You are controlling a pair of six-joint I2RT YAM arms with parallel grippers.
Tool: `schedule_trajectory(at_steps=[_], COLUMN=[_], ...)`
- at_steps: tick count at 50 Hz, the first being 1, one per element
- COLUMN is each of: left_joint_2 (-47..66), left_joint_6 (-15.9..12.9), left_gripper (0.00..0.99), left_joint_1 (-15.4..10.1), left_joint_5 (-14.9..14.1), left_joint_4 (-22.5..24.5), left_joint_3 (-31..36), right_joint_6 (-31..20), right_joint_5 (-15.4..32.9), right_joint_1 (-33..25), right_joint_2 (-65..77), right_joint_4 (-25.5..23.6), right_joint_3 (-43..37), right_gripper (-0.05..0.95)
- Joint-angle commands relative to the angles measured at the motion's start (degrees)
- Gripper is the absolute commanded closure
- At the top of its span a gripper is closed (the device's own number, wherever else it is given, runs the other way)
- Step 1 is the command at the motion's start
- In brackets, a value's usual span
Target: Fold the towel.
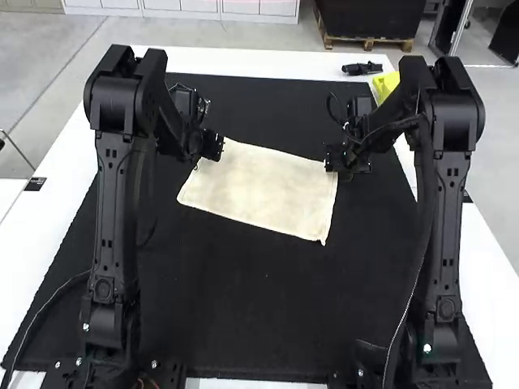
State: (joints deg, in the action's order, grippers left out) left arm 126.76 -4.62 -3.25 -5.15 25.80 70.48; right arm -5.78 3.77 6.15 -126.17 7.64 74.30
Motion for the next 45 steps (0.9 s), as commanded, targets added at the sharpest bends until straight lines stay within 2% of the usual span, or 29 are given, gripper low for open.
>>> schedule_trajectory(at_steps=[1,6,15,27,38,45], left_joint_2=[1.03,2.18,4.73,9.12,13.07,14.13], left_joint_6=[0.58,0.32,-0.04,-1.18,-1.18,-1.27], left_gripper=[0.036,0.034,0.036,0.039,0.038,0.038], left_joint_1=[0.7,0.35,0.35,0.26,0.52,0.61], left_joint_5=[0.49,0.49,0.4,-0.3,-1.53,-1.62], left_joint_4=[1.27,0.65,-5.94,-7.26,-13.41,-14.64], left_joint_3=[2.38,4.58,9.68,12.32,18.38,20.84], right_joint_6=[-1.25,-1.25,-1.25,-1.43,-1.43,-0.72], right_joint_5=[1.15,1.24,0.01,0.01,0.1,0.1], right_joint_1=[-0.7,0.18,2.02,5.71,5.62,4.92], right_joint_2=[-0.39,-0.31,1.36,4.88,5.06,4.79], right_joint_4=[-1.14,-1.14,-2.81,-3.24,-3.68,-3.33], right_joint_3=[-0.12,-0.3,-0.65,-1.88,-2.14,-2.23], right_gripper=[-0.02,-0.02,-0.02,-0.02,-0.02,-0.02])
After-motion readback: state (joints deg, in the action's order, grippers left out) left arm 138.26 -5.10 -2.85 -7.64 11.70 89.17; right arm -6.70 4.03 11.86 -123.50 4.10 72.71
